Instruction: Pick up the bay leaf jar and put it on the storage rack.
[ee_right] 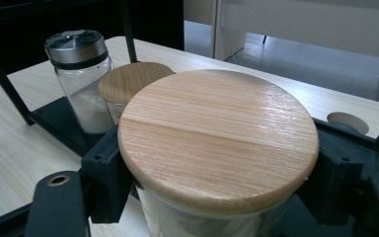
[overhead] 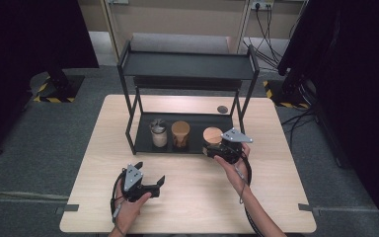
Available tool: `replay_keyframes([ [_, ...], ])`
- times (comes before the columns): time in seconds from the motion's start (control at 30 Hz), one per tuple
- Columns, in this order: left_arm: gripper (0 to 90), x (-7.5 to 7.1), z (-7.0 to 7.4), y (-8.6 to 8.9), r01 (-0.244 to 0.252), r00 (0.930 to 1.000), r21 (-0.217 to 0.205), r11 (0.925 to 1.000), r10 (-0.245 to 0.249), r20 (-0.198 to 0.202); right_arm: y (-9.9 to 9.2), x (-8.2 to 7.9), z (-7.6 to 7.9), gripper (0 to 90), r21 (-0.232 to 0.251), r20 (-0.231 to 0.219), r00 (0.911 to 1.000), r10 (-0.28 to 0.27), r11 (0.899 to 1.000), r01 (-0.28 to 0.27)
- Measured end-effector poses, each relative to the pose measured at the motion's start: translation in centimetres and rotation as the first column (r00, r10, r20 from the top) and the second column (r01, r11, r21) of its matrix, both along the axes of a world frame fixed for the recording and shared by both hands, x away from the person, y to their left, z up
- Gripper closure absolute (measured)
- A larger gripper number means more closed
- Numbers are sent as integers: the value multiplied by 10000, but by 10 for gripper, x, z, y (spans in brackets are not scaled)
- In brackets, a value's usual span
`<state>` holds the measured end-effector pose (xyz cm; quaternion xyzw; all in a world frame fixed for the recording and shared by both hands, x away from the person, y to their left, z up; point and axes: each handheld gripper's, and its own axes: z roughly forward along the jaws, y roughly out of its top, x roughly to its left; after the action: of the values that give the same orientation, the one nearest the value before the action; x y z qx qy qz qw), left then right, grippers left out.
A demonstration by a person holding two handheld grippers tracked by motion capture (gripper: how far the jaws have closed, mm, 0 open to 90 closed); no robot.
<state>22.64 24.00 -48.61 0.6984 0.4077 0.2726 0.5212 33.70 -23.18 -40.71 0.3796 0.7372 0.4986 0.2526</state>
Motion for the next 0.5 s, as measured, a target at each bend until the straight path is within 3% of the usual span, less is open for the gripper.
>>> replay_keyframes([
  [0.5,9,0,0,0,-5,10000,-20,10000,5,-6,4,9,-1,263,17,-48,9997,-228,9997,228],
])
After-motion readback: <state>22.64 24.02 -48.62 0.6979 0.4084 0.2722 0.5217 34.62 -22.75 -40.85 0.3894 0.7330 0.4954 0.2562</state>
